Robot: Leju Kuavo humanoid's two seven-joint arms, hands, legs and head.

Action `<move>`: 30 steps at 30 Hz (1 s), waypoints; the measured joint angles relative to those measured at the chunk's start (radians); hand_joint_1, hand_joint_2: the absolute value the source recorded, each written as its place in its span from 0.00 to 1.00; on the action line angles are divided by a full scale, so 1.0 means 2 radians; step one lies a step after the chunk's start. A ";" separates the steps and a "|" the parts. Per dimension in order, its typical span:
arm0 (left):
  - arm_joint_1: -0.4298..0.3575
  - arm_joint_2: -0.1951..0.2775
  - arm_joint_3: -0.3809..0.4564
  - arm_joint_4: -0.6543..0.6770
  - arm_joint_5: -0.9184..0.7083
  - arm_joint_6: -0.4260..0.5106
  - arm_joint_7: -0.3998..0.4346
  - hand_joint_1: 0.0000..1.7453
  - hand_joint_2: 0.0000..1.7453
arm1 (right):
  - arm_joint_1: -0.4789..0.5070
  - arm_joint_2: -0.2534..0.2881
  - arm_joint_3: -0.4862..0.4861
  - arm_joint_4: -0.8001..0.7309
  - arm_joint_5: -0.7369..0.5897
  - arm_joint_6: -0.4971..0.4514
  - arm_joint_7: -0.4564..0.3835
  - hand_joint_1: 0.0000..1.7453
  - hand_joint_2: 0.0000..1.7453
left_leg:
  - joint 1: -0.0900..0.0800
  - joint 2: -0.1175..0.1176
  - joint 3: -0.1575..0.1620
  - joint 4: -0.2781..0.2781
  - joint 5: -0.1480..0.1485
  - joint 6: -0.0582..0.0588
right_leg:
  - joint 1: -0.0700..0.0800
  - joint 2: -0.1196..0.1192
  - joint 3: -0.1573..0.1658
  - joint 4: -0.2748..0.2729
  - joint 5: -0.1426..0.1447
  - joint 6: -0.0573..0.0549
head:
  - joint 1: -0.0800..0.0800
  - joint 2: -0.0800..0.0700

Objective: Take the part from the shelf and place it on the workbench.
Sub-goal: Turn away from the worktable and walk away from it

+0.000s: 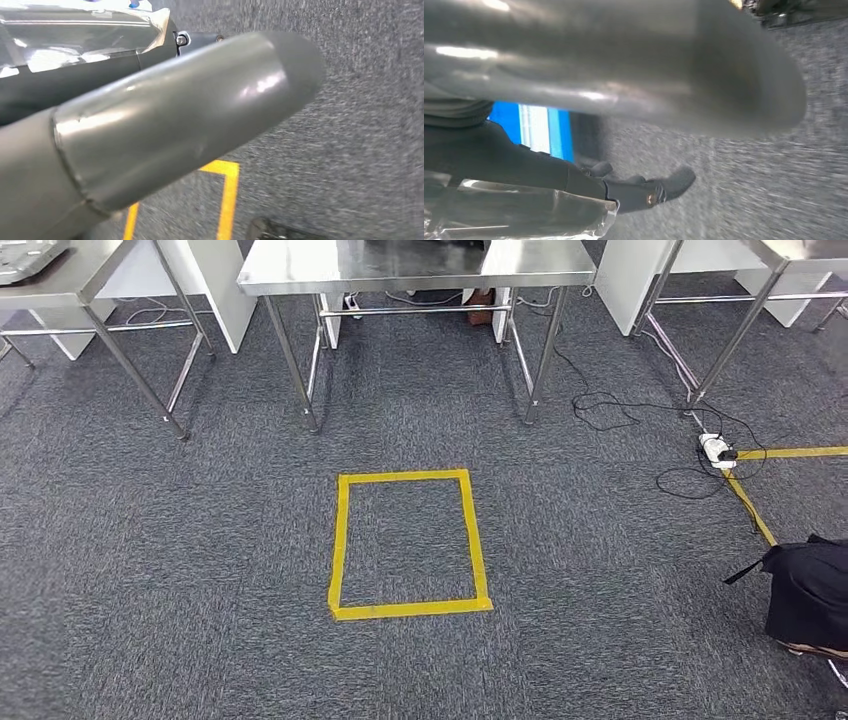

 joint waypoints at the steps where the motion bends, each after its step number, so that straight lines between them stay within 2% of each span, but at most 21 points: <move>1: 0.001 0.001 -0.007 0.000 -0.010 0.000 0.007 0.00 0.00 | 0.000 0.001 0.000 0.000 0.002 0.001 0.003 0.00 0.00 | 0.001 -0.009 -0.006 0.015 -0.014 -0.001 | 0.000 0.005 -0.001 0.000 0.003 -0.005 | -0.001 0.000; 3: 0.003 0.002 -0.022 0.000 -0.030 0.001 0.020 0.00 0.00 | 0.000 0.004 0.001 0.000 0.010 0.005 0.008 0.00 0.00 | 0.000 -0.032 -0.029 0.074 -0.055 0.000 | 0.003 0.014 -0.005 0.000 0.007 -0.011 | -0.003 0.000; 4: 0.005 0.003 -0.029 0.000 -0.038 0.001 0.025 0.00 0.00 | 0.000 0.004 0.001 0.000 0.014 0.008 0.010 0.00 0.00 | -0.001 -0.039 -0.043 0.110 -0.074 0.002 | 0.006 0.020 -0.007 0.000 0.009 -0.014 | -0.003 0.000; 5: 0.006 0.004 -0.036 0.000 -0.044 0.001 0.030 0.00 0.00 | 0.000 0.005 0.002 0.000 0.017 0.010 0.011 0.00 0.00 | -0.003 -0.042 -0.053 0.136 -0.083 0.004 | 0.008 0.026 -0.008 0.000 0.010 -0.015 | -0.003 0.000; 6: 0.007 0.005 -0.041 0.000 -0.049 0.001 0.033 0.00 0.00 | 0.000 0.005 0.002 0.000 0.018 0.011 0.013 0.00 0.00 | -0.005 -0.043 -0.055 0.145 -0.083 0.008 | 0.011 0.032 -0.009 0.000 0.010 -0.016 | -0.003 0.000; 7: 0.007 0.005 -0.046 0.000 -0.052 0.001 0.036 0.00 0.00 | 0.001 0.005 0.002 0.000 0.018 0.011 0.014 0.00 0.00 | -0.008 -0.046 -0.048 0.134 -0.073 0.013 | 0.013 0.038 -0.009 0.000 0.011 -0.017 | -0.003 0.000; 8: 0.008 0.006 -0.050 0.000 -0.053 0.001 0.037 0.00 0.00 | 0.001 0.005 0.002 0.000 0.018 0.012 0.015 0.00 0.00 | -0.010 -0.051 -0.032 0.105 -0.056 0.018 | 0.015 0.045 -0.009 0.000 0.011 -0.017 | -0.003 0.000; 10: 0.008 0.006 -0.057 0.001 -0.055 0.001 0.039 0.00 0.00 | 0.000 0.006 0.002 0.000 0.018 0.012 0.015 0.00 0.00 | -0.013 -0.070 0.003 0.039 -0.031 0.030 | 0.019 0.057 -0.008 0.001 0.012 -0.016 | -0.003 0.000; 12: 0.008 0.007 -0.062 0.001 -0.058 0.002 0.041 0.00 0.00 | -0.002 0.007 0.002 0.000 0.019 0.013 0.015 0.00 0.00 | -0.015 -0.080 0.018 0.011 -0.027 0.035 | 0.019 0.067 -0.011 0.002 0.014 -0.012 | -0.003 0.000; 14: 0.007 0.007 -0.067 0.001 -0.060 0.002 0.045 0.00 0.00 | -0.001 0.007 0.002 0.000 0.020 0.014 0.015 0.00 0.00 | -0.016 -0.070 0.018 0.006 -0.025 0.036 | 0.017 0.075 -0.017 0.002 0.016 -0.008 | -0.003 0.000; 16: 0.007 0.006 -0.070 0.001 -0.062 0.003 0.047 0.00 0.00 | -0.001 0.006 0.002 0.001 0.020 0.015 0.014 0.00 0.00 | -0.014 -0.059 0.019 -0.002 -0.020 0.040 | 0.018 0.061 -0.029 0.018 0.006 -0.006 | -0.002 0.000; 18: 0.008 0.006 -0.072 0.001 -0.063 0.005 0.048 0.00 0.00 | -0.002 0.005 0.002 0.001 0.017 0.016 0.011 0.00 0.00 | -0.014 -0.044 0.018 -0.005 -0.017 0.042 | 0.017 0.036 -0.056 0.073 -0.022 -0.007 | 0.001 0.000; 20: 0.010 0.006 -0.073 0.001 -0.064 0.007 0.048 0.00 0.00 | -0.003 0.005 0.001 0.001 0.012 0.016 0.007 0.00 0.00 | -0.016 -0.029 0.016 -0.005 -0.017 0.042 | 0.014 0.024 -0.085 0.136 -0.047 -0.004 | 0.003 0.000; 21: 0.010 0.005 -0.073 0.001 -0.063 0.008 0.047 0.00 0.00 | -0.002 0.005 0.001 0.001 0.010 0.016 0.004 0.00 0.00 | -0.016 -0.022 0.016 -0.005 -0.017 0.042 | 0.013 0.022 -0.088 0.148 -0.049 0.000 | 0.002 0.000; 22: 0.010 0.005 -0.073 0.001 -0.062 0.010 0.042 0.00 0.00 | -0.001 0.005 0.001 0.001 0.008 0.016 -0.002 0.00 0.00 | -0.016 -0.015 0.017 -0.005 -0.017 0.042 | 0.011 0.019 -0.080 0.136 -0.043 0.005 | 0.003 0.000; 23: 0.010 0.005 -0.073 0.001 -0.059 0.012 0.033 0.00 0.00 | -0.001 0.005 0.001 0.001 0.007 0.016 -0.011 0.00 0.00 | -0.016 -0.009 0.017 -0.005 -0.017 0.042 | 0.009 0.015 -0.062 0.105 -0.031 0.011 | 0.003 0.000; 24: 0.010 0.006 -0.073 0.001 -0.056 0.015 0.022 0.00 0.00 | -0.001 0.005 0.001 0.000 0.007 0.015 -0.023 0.00 0.00 | -0.017 -0.004 0.018 -0.005 -0.018 0.040 | 0.008 0.004 -0.039 0.064 -0.017 0.014 | 0.003 0.000; 25: 0.009 0.006 -0.073 0.001 -0.056 0.019 0.012 0.00 0.00 | -0.003 0.005 0.000 0.000 0.009 0.014 -0.034 0.00 0.00 | -0.018 0.002 0.019 -0.004 -0.018 0.038 | 0.009 -0.006 -0.020 0.029 -0.005 0.014 | 0.003 0.000; 27: 0.006 0.007 -0.075 0.001 -0.063 0.024 0.008 0.00 0.00 | -0.007 0.006 0.000 0.000 0.015 0.010 -0.041 0.00 0.00 | -0.020 0.010 0.020 -0.003 -0.019 0.032 | 0.010 -0.016 -0.004 -0.004 0.006 0.008 | 0.001 0.000; 29: 0.003 0.009 -0.080 0.001 -0.071 0.029 0.015 0.00 0.00 | -0.009 0.007 0.001 0.000 0.021 0.002 -0.034 0.00 0.00 | -0.019 0.018 0.022 -0.004 -0.019 0.026 | 0.012 -0.007 -0.007 -0.005 0.009 -0.001 | 0.001 0.000; 30: 0.002 0.009 -0.082 0.001 -0.073 0.030 0.020 0.00 0.00 | -0.009 0.007 0.001 0.000 0.024 -0.003 -0.030 0.00 0.00 | -0.018 0.013 0.022 -0.001 -0.023 0.022 | 0.011 -0.002 -0.008 -0.006 0.011 -0.005 | 0.000 0.000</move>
